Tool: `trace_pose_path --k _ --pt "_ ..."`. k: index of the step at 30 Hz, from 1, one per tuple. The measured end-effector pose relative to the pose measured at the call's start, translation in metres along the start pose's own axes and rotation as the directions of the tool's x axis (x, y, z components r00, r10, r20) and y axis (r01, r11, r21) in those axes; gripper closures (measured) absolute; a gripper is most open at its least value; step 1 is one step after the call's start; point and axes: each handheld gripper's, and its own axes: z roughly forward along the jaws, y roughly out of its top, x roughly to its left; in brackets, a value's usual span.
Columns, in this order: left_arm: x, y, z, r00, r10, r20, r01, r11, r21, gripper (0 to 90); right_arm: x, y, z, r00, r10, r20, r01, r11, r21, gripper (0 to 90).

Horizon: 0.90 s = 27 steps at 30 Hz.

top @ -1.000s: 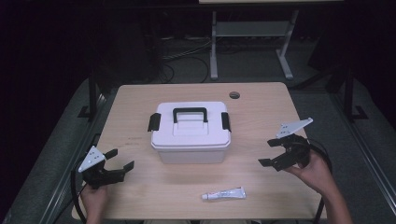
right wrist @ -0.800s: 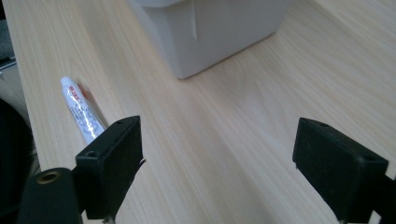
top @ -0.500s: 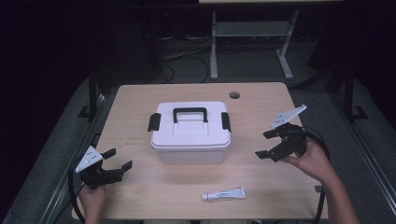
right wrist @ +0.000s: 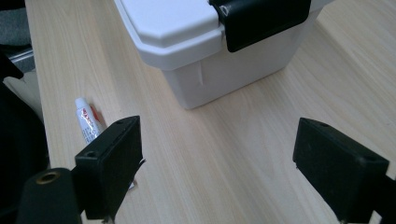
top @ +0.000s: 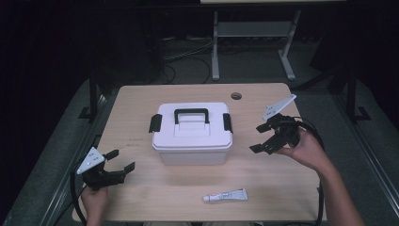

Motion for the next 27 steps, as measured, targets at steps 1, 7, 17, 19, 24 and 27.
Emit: trace_pose_path --k 1,7,17,19,24,27 --pt "0.0 0.0 0.0 1.0 0.0 0.001 0.0 1.0 0.002 14.1 0.0 0.002 0.0 1.0 -0.006 -0.003 0.006 1.0 0.0 15.1" --pt "-0.001 0.0 0.001 1.0 0.004 0.001 -0.004 1.0 -0.002 14.1 -0.003 0.016 0.002 0.9994 -0.032 -0.015 0.033 0.999 0.032 15.1" --pt "0.002 0.0 0.002 0.9997 -0.011 0.021 0.01 0.9999 0.003 14.1 -0.01 0.039 -0.001 0.9983 -0.052 -0.026 0.053 0.998 0.033 15.1" --pt "0.003 0.0 0.001 0.9996 -0.012 0.026 0.012 0.9999 0.0 14.1 -0.011 0.042 -0.001 0.9982 -0.056 -0.022 0.057 0.998 0.033 15.0" --pt "0.004 -0.001 0.002 0.9993 -0.018 0.032 0.018 0.9998 0.002 14.1 -0.014 0.058 0.0 0.9964 -0.07 -0.048 0.072 0.997 0.036 15.0" --pt "0.004 0.0 0.002 0.9993 -0.014 0.034 0.014 0.9999 0.006 14.1 -0.017 0.066 0.004 0.9952 -0.076 -0.062 0.079 0.996 0.048 14.9"
